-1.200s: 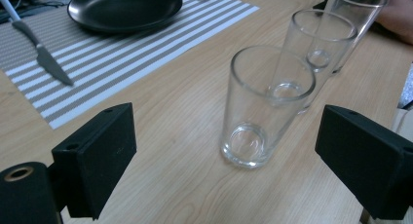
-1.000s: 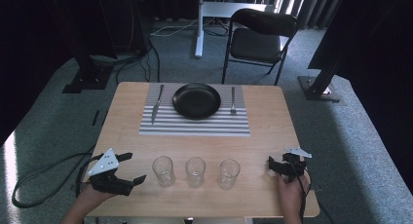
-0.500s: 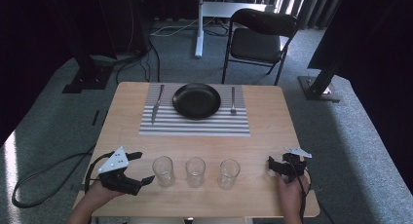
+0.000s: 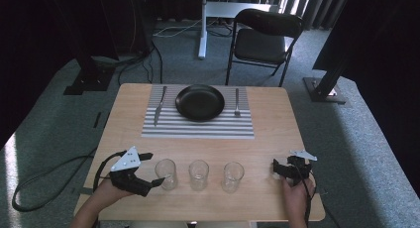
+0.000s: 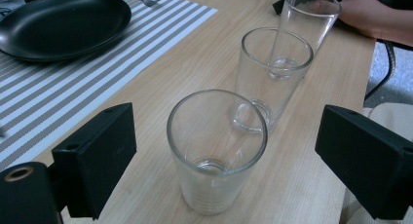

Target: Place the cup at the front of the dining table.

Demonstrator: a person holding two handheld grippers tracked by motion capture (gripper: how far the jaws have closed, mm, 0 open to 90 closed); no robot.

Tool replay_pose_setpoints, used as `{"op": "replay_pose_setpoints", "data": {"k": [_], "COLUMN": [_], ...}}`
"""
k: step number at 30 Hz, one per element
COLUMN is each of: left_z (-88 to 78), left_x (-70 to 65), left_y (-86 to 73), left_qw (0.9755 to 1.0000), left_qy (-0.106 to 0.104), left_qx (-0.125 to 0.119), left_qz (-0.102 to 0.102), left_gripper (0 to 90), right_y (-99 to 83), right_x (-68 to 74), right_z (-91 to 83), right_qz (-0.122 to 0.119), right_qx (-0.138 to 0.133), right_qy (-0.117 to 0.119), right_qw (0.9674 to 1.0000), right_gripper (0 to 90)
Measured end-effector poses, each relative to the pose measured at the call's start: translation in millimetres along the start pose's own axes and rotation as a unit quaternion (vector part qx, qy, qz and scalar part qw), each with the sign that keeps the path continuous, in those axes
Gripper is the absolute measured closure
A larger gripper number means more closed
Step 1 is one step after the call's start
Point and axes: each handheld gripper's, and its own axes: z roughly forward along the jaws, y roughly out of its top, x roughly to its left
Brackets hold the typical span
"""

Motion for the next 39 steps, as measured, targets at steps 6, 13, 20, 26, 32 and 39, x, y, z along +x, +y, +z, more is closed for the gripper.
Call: {"op": "replay_pose_setpoints", "data": {"k": [6,13,20,26,32,39], "left_z": [7.7,17.9,34.0,47.6,61.5,77.3], "left_x": [-3.1,-5.9,-11.3,-12.8,-16.2,-23.1], "left_y": [6.7,15.5,27.6,37.4,44.2,52.6], "left_qw": [0.9999,0.9995,0.9984,0.9972,0.9957,0.9933], "left_qy": [-0.011,-0.021,-0.039,-0.05,-0.054,-0.055], "left_qx": [0.003,0.015,0.028,0.041,0.065,0.09], "left_qz": [0.007,0.017,0.031,0.037,0.037,0.048], "left_gripper": [8.4,8.4,8.4,8.4,8.4,8.4], "right_y": [0.0,0.0,0.0,0.0,0.0,0.0], "right_x": [0.0,0.0,0.0,0.0,0.0,0.0], "right_z": [0.0,0.0,0.0,0.0,0.0,0.0], "right_qz": [0.0,0.0,0.0,0.0,0.0,0.0], "right_qx": [0.0,0.0,0.0,0.0,0.0,0.0], "right_qy": [0.0,0.0,0.0,0.0,0.0,0.0], "right_qw": [1.0,1.0,1.0,1.0,1.0,1.0], "right_gripper": [11.6,11.6,11.7,11.7,11.7,11.7]}}
